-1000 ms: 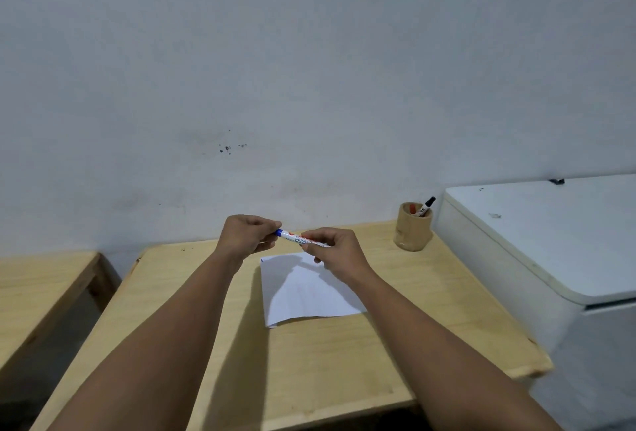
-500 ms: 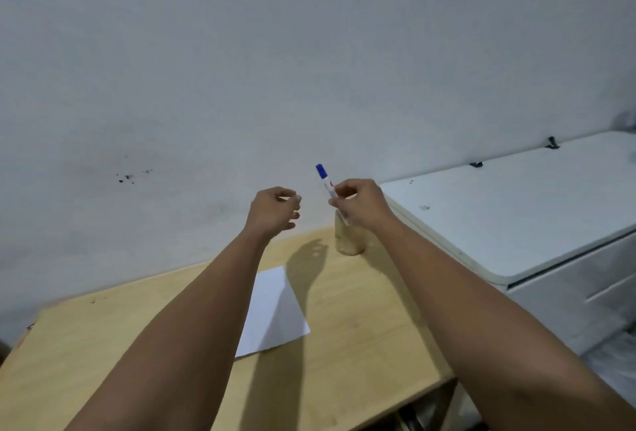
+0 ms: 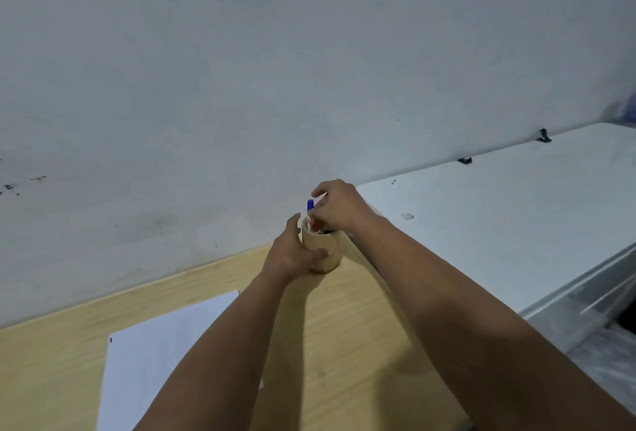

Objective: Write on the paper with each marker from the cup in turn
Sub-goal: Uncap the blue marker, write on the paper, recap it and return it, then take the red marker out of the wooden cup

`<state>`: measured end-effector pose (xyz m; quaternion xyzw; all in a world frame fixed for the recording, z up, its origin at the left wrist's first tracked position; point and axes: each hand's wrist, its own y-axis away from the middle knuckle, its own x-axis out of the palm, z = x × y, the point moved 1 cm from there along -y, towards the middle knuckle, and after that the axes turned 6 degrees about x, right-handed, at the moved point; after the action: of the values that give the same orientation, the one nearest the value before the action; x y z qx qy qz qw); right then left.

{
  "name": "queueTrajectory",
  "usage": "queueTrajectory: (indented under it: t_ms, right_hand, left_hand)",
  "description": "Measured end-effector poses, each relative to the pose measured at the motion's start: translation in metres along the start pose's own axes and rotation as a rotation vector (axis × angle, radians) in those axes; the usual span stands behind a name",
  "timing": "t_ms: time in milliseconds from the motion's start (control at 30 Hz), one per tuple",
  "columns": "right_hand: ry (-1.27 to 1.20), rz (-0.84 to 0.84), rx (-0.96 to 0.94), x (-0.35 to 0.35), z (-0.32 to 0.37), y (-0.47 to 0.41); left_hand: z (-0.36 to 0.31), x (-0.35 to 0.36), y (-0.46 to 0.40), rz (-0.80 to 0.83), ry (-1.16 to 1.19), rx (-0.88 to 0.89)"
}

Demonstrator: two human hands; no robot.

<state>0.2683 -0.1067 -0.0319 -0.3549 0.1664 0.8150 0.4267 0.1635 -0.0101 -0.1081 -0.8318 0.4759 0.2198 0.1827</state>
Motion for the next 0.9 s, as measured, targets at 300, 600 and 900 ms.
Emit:
queueTrajectory:
  t_ms: [300,600,900]
  right_hand:
    - [0.127,0.055,-0.021,0.008,-0.017,0.017]
    - [-0.047,-0.197,-0.07,-0.017,0.004,0.023]
    - [-0.593,-0.115,-0.137,-0.016,0.079,0.057]
  left_hand:
    - [0.01,0.012,-0.001,-0.032,0.023,0.028]
    - [0.003,-0.001,0.0,0.025,-0.041,-0.018]
    - [-0.023,-0.105,0.052,-0.18,-0.133,0.059]
